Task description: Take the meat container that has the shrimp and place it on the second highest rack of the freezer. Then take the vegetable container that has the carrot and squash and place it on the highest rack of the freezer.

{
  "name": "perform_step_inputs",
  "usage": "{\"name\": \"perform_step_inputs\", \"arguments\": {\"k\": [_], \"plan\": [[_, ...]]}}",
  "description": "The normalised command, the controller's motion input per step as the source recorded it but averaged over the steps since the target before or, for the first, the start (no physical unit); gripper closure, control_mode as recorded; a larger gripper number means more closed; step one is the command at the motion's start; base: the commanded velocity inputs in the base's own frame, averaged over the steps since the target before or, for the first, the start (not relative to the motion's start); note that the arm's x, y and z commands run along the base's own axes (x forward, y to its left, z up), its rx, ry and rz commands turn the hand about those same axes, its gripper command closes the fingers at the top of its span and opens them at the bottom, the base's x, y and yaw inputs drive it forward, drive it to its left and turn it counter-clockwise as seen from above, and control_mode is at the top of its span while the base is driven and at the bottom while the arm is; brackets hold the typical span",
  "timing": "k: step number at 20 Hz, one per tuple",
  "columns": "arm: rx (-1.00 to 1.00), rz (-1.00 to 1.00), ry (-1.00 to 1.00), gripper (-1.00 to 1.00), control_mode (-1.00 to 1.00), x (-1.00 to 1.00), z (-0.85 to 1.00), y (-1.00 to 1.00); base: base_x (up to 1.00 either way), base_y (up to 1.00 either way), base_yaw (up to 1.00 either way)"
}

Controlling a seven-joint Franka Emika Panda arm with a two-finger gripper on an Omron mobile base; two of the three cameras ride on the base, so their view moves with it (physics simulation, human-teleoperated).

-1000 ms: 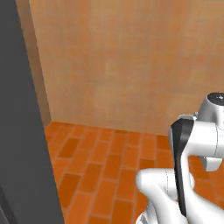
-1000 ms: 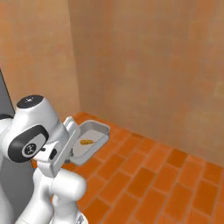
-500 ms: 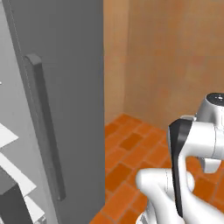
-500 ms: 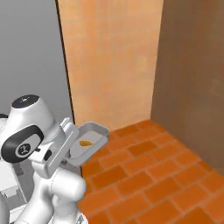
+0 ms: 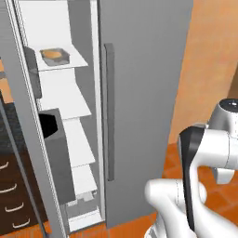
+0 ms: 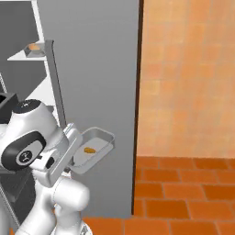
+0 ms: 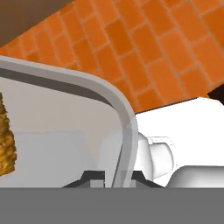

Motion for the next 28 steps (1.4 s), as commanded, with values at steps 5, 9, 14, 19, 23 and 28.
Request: {"name": "perform_step_inputs", "arguments": {"k": [5,9,14,19,23,28], "plan": [[0.00,0.00,0.00,1.00,1.00,0.00,0.00,0.00,0.22,-0.26,0.82],[0.00,0.00,0.00,1.00,1.00,0.00,0.00,0.00,0.34,-0.34,0.68],[0.00,0.00,0.00,1.00,1.00,0.00,0.00,0.00,0.06,-0.14,0.24],[0.00,0.00,0.00,1.00,1.00,0.00,0.00,0.00,0.16,0.04,0.37],[0.00,0.00,0.00,1.00,1.00,0.00,0.00,0.00,0.28,0.19,0.10],[0.00,0.00,0.00,1.00,1.00,0.00,0.00,0.00,0.32,0.20,0.00]]}}
